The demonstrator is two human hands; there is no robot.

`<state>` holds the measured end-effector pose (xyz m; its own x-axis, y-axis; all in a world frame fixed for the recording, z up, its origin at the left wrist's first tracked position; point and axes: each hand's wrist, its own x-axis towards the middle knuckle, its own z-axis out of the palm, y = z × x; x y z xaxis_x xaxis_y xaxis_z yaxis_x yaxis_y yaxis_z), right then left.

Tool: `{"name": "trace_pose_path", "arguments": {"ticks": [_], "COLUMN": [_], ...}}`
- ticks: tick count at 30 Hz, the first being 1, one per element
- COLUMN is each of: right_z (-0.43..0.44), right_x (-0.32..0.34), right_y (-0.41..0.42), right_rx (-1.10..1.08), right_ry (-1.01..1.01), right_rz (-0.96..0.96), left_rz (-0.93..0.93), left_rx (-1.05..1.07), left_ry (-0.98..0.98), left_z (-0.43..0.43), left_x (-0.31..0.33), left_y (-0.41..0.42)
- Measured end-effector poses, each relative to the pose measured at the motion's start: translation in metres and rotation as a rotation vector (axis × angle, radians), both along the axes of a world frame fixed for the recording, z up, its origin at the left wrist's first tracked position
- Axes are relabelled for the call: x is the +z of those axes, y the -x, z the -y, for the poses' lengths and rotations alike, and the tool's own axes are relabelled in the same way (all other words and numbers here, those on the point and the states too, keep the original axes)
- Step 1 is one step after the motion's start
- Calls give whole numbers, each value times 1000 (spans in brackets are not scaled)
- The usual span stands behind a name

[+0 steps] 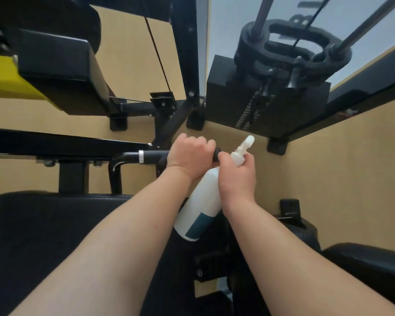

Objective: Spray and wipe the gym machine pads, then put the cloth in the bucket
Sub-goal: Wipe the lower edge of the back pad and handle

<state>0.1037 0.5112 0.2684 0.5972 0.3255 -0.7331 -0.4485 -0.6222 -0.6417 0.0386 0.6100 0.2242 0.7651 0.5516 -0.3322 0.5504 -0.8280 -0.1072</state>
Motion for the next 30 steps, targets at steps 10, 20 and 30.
{"name": "trace_pose_path", "arguments": {"ticks": [10, 20, 30], "right_z": [11, 18, 54], "right_x": [23, 66, 138], "right_y": [12, 25, 33], "right_rx": [172, 317, 397], "right_ry": [-70, -146, -172], "right_rz": [17, -9, -19], "left_rz": [30, 1, 206], "left_rx": [142, 520, 824], "left_ry": [39, 32, 197], "left_z": [-7, 5, 89], "left_x": [32, 109, 179], "left_y": [66, 101, 117]}}
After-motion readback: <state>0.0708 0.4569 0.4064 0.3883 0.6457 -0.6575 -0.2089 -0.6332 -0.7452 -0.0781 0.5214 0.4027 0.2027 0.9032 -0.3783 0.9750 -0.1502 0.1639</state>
